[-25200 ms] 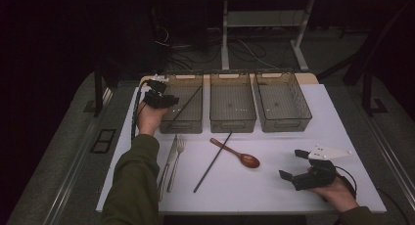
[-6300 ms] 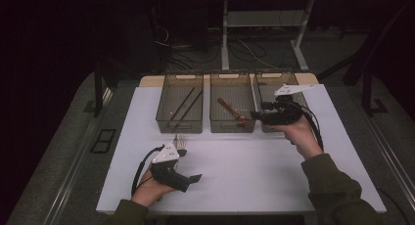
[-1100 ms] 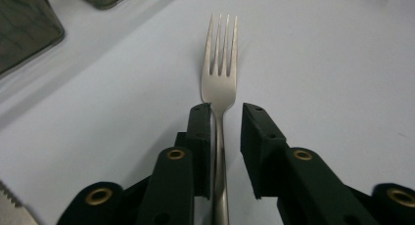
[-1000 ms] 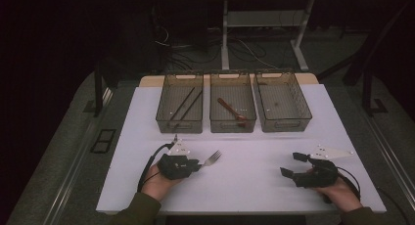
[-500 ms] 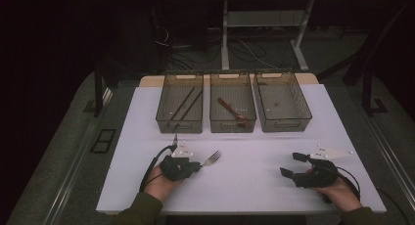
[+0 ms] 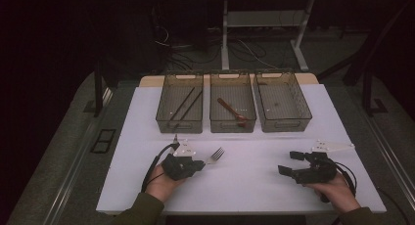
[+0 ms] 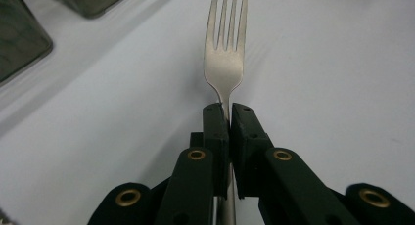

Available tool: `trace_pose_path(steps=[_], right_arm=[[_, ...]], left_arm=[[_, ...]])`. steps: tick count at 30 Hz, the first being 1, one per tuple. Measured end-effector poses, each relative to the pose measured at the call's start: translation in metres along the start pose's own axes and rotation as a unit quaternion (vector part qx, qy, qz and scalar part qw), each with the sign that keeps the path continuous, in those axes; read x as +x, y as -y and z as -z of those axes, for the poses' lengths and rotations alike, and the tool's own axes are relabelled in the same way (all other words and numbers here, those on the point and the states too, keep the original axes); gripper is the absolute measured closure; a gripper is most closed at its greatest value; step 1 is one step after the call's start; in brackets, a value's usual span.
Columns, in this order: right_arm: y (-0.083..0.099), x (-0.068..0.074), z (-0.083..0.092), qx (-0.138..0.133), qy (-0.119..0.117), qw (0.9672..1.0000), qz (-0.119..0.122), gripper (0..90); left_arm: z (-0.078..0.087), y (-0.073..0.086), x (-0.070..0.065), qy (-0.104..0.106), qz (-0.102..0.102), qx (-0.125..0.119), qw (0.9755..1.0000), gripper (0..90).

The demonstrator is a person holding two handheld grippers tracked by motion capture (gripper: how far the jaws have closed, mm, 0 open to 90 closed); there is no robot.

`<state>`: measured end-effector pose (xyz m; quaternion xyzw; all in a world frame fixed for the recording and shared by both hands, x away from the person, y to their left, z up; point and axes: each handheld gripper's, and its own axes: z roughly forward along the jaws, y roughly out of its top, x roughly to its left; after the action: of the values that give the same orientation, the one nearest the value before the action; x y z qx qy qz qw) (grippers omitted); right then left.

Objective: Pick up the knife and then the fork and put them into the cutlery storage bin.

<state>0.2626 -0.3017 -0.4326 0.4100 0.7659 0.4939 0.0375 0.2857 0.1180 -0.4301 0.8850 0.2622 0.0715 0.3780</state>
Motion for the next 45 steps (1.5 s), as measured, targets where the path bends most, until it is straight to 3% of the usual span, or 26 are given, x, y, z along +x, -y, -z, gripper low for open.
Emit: trace_pose_path(steps=[2, 6, 15, 26, 36, 45], right_arm=[[-0.004, 0.001, -0.002, -0.002, -0.023, 0.9997, -0.011, 14.7], [-0.011, 0.008, -0.009, 0.005, -0.032, 0.9995, 0.007, 21.7], [-0.033, 0.025, -0.029, -0.004, -0.047, 0.998, 0.041, 30.2], [-0.065, 0.046, -0.06, -0.02, -0.096, 0.994, 0.048, 44.3], [-0.077, 0.05, -0.084, -0.01, -0.096, 0.9947, 0.035, 65.2], [-0.08, 0.048, -0.089, -0.024, -0.104, 0.9938, 0.032, 83.4]], left_arm=[[0.0, -0.003, -0.003, 0.004, 0.003, -0.009, 0.9999, 85.0], [0.001, -0.01, -0.008, 0.007, 0.001, -0.025, 0.9997, 85.0], [0.002, -0.029, -0.015, 0.009, -0.01, -0.059, 0.9982, 85.0], [-0.011, -0.049, -0.029, 0.013, -0.018, -0.084, 0.9962, 85.0], [-0.017, -0.057, -0.034, 0.008, -0.016, -0.104, 0.9945, 84.9], [-0.017, -0.055, -0.031, 0.006, -0.009, -0.112, 0.9937, 84.9]])
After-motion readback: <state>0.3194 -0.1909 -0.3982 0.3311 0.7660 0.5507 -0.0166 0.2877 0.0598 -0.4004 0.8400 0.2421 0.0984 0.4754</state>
